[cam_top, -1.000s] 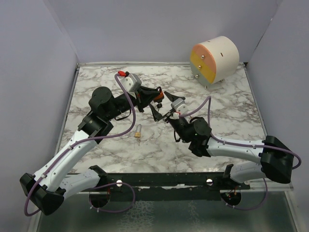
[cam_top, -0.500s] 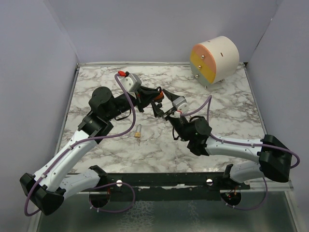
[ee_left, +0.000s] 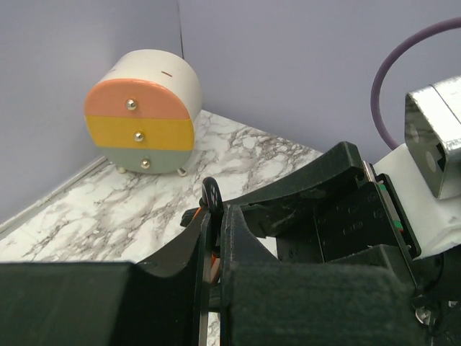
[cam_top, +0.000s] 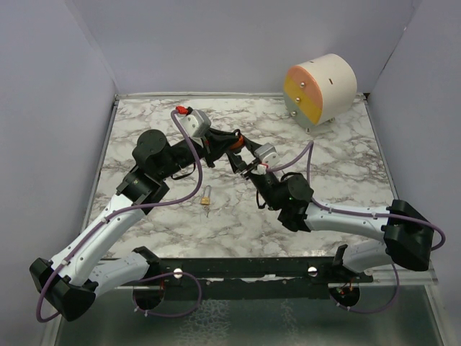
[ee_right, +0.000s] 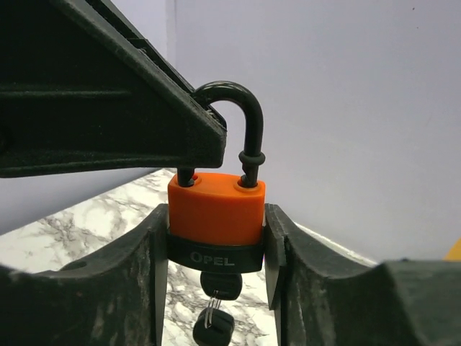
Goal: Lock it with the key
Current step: Lock the lock.
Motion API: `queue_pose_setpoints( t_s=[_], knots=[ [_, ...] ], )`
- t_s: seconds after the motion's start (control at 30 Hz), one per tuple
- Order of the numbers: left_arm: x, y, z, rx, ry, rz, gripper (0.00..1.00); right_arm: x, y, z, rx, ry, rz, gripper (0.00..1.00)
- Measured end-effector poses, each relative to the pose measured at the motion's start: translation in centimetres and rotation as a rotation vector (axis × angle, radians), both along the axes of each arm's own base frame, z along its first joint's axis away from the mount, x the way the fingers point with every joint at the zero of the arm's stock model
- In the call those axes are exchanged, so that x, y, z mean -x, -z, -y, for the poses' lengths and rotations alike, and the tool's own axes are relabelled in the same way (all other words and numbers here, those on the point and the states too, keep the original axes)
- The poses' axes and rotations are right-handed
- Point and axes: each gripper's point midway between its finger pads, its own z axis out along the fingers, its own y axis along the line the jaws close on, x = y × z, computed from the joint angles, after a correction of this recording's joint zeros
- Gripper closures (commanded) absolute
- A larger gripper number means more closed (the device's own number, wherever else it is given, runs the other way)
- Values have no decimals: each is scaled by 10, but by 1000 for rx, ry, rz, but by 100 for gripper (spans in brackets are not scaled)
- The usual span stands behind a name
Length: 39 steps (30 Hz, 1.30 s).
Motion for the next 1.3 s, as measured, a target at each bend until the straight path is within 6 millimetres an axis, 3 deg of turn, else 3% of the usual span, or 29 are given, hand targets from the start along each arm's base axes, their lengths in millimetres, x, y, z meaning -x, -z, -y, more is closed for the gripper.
queue_pose_setpoints(
  t_s=[0.07,0.37,0.7,1.3],
  knots=[
    [0,0,0,1,-1,2,100,-1,0,1,-3,7,-2,81],
    [0,0,0,5,0,6,100,0,-1,4,-5,15,-3,90],
    [9,5,7,-3,53,2,100,13,5,24,39,2,3,99],
    [11,9,12,6,78,-9,100,18,6,31,51,1,17,99]
  ],
)
